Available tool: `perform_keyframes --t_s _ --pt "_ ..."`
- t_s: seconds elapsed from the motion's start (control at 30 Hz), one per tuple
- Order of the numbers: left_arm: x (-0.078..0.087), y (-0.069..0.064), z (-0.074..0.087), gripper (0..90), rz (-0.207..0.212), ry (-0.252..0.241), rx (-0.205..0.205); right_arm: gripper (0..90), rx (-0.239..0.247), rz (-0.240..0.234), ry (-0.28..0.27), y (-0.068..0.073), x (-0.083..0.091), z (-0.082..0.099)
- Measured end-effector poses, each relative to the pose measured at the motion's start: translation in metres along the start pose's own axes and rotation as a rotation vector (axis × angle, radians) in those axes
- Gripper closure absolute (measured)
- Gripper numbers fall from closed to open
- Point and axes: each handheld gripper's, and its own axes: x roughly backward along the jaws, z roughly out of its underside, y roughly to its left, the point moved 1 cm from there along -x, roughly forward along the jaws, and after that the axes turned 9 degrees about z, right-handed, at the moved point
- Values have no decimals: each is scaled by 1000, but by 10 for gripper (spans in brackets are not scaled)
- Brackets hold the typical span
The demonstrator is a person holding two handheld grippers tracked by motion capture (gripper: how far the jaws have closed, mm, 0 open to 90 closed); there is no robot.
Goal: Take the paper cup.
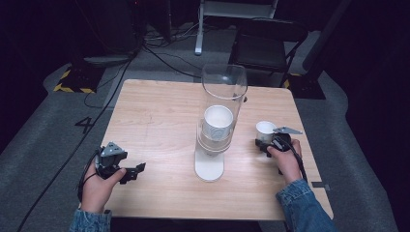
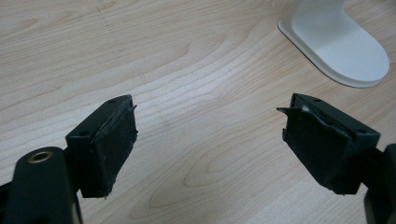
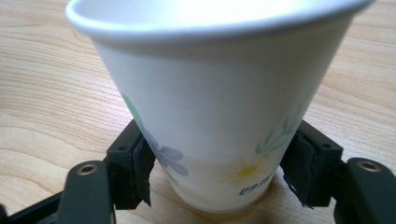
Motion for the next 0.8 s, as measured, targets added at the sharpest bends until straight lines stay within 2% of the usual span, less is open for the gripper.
perform_keyframes --t_s 0.2,0.3,0.47,0.67,0.8 --pt "0 0 -1 174 3 1 1 321 16 3 10 0 0 1" --pt "-1 0 -1 174 5 1 -2 267 15 13 9 0 0 2" --pt "-4 1 -2 174 9 3 1 227 11 6 3 0 2 3" --pt "-6 2 -6 174 15 -1 -2 187 6 16 -25 -2 13 3" --pt "-9 2 -8 174 20 3 -6 176 -3 15 -44 -6 26 2"
